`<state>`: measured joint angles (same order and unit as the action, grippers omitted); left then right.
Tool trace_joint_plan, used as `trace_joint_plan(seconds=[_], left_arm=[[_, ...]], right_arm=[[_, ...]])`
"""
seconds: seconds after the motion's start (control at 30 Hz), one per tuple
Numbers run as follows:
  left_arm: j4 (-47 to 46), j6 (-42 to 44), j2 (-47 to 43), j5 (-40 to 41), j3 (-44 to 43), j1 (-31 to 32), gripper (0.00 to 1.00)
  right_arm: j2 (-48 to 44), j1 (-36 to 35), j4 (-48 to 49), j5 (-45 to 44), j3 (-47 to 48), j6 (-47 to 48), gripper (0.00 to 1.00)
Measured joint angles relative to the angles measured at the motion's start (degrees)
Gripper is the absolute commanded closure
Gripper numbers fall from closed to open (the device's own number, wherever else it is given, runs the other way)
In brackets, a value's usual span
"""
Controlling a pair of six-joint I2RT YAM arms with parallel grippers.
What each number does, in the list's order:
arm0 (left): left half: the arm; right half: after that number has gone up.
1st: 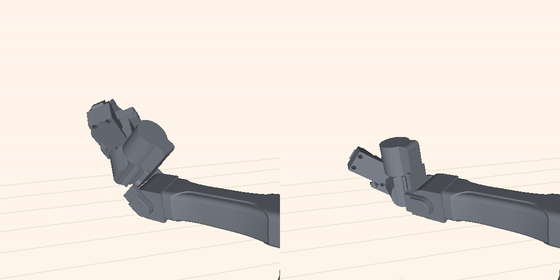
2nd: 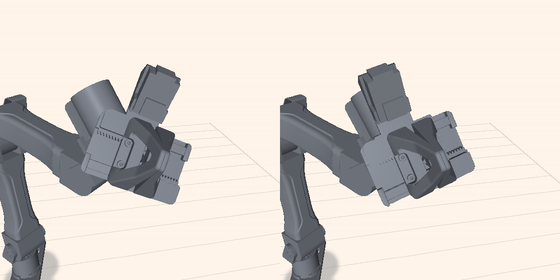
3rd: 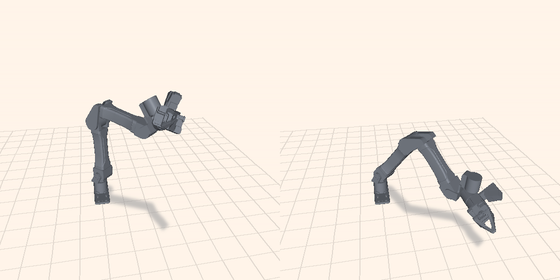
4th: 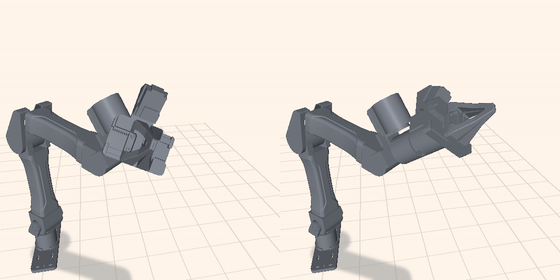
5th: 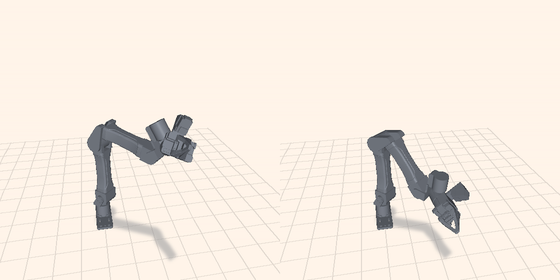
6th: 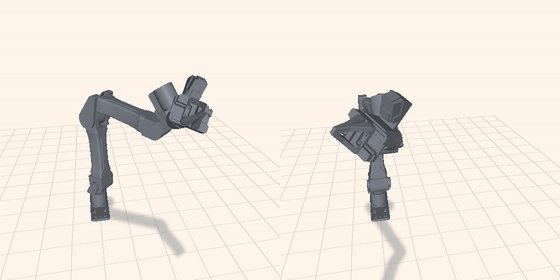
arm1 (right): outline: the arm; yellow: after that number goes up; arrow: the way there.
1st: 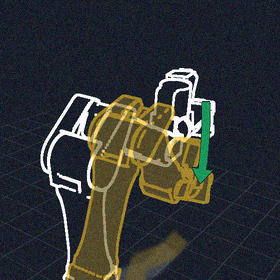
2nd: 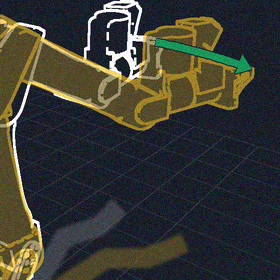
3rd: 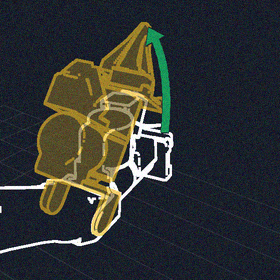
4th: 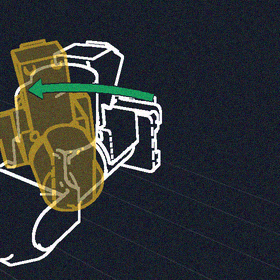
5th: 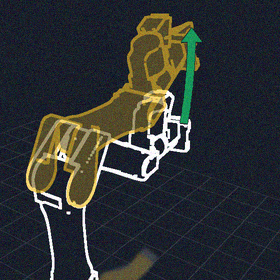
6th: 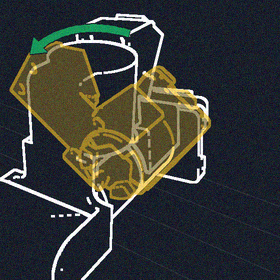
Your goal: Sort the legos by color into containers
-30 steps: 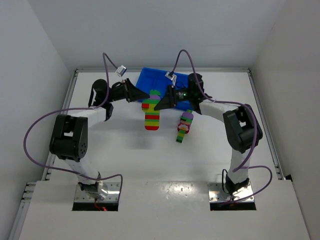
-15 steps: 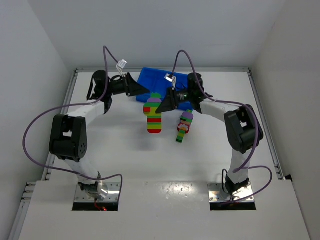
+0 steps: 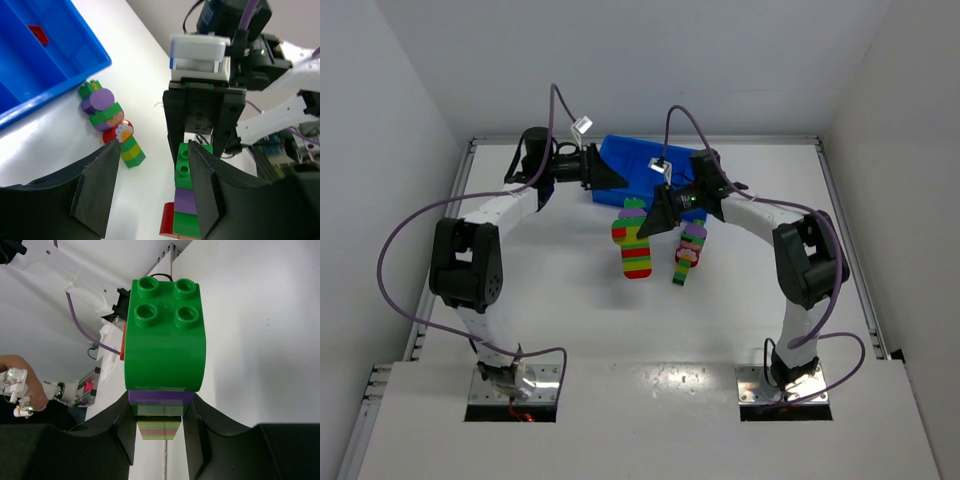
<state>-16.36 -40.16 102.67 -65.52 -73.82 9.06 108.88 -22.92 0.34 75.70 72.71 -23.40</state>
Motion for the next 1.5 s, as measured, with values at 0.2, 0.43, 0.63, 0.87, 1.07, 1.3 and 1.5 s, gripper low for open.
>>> trace_joint_plan(seconds=[0.2, 0.43, 0.63, 0.87, 1.07, 1.3, 1.5], left_arm=[[6.38, 4.42, 0.68, -2.99, -1.62, 3.28, 0.37], [9.49, 7.98, 0.68, -6.05, -3.52, 4.83, 0.38], [10.78, 9.62, 0.68, -7.82, -3.63, 4.85, 0.42], [13.84, 12.74, 1.81, -10.43, -5.31, 4.92, 0.39], [16.13, 14.56, 2.25, -11.43, -5.81, 4.96, 0.36], [19.80, 15.89, 3.30, -15.37, -5.97, 6.36, 0.27], [21.94, 16.33, 4.81, -17.07, -6.05, 7.26, 0.32]], right_arm=[[0.00, 0.00, -1.29, 0.04, 0.94, 1.16, 0.98], [0.00, -0.02, -2.45, 0.66, 1.16, 1.29, 0.98], [0.00, -0.28, -3.45, 1.03, 1.16, 1.36, 0.98], [0.00, -0.48, -4.07, 1.49, 1.16, 1.38, 0.98], [0.02, -0.55, -5.16, 2.23, 1.16, 1.40, 0.98], [0.02, -0.02, -3.58, 1.66, 1.79, 1.31, 0.98], [0.02, 0.74, -3.17, 1.20, 1.79, 1.33, 0.98]])
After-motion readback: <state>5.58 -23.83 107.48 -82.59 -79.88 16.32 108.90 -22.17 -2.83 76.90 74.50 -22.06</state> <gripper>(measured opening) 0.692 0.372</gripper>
